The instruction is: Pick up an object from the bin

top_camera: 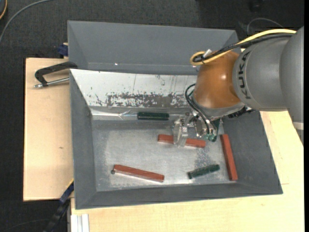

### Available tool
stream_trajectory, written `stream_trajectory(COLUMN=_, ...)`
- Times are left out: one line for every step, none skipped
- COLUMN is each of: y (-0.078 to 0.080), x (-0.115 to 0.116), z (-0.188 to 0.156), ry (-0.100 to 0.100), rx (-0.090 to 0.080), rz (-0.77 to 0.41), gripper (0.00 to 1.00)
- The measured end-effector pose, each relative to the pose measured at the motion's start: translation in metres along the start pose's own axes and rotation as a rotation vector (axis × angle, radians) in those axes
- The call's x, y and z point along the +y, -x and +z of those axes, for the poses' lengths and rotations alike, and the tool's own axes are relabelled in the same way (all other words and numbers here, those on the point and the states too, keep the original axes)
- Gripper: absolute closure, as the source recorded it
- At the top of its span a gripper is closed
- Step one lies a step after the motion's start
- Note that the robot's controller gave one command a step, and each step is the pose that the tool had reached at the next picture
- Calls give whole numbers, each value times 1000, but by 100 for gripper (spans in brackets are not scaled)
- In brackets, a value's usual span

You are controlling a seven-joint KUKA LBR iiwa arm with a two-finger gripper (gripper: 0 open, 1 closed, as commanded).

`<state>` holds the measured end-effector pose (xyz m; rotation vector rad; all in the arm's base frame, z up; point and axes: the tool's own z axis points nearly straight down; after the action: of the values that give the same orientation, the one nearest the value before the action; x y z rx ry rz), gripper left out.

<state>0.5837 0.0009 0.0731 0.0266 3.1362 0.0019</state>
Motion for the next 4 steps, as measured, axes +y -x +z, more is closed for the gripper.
stream_trajectory(y=0, x=0, z=1, ry=0, rx=1, rz=0, gripper=0)
stream_trajectory(y=-44, x=-36, z=-1, ry=0, rx=6, rz=-405, gripper=0)
stream_trajectory(y=-34, x=-35, z=2, ry=0, rx=-1, rz=-760, gripper=0)
stream_trajectory(y=-34, x=-35, z=2, ry=1, rx=-1, rz=-758, gripper=100)
